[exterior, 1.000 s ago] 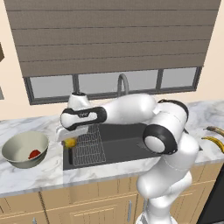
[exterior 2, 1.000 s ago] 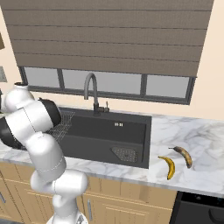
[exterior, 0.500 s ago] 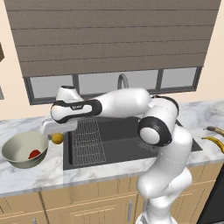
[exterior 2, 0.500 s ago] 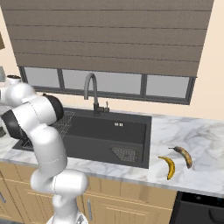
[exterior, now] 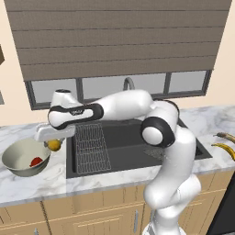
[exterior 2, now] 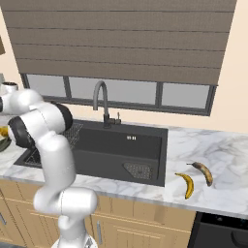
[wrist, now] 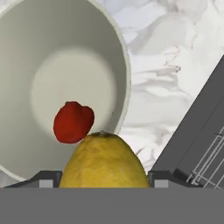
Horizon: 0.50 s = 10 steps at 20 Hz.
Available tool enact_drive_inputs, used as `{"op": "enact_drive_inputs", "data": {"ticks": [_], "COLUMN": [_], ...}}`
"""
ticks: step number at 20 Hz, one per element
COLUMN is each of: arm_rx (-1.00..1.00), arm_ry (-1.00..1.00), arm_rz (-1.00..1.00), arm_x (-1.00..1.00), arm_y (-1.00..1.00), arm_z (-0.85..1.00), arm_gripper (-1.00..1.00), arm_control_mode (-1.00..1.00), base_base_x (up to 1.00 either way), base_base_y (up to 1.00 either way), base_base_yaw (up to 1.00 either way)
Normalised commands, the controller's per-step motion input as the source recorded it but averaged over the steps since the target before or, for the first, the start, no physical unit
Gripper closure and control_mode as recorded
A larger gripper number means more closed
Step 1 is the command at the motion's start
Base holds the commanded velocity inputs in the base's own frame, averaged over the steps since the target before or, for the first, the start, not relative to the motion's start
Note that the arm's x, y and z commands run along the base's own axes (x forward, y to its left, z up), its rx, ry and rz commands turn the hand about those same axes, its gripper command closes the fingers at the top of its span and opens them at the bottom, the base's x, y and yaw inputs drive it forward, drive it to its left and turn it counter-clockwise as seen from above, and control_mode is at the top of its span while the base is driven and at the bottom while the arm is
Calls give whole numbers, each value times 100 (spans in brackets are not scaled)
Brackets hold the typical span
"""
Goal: There is a mixed pile of frozen fruits and vegetables on the counter. Locate all the frozen vegetables and place the items in a bowl on the counter. Take all the frozen fruits and defrost them in a running sink.
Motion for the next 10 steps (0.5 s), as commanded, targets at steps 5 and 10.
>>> {"op": "enact_drive_inputs", "data": {"ticks": [5, 10], "arm_rx": [-12, -8], "arm_ry": [3, 0], "arm_rz": [-1, -6], "arm_x": [18, 26], "arm_y": [63, 58], "arm_z": [8, 3], "arm_gripper": [100, 100], "arm_control_mode": [-100, -100], "base_base_x": [0, 0], "base_base_y": [0, 0], "base_base_yaw": [0, 0]}}
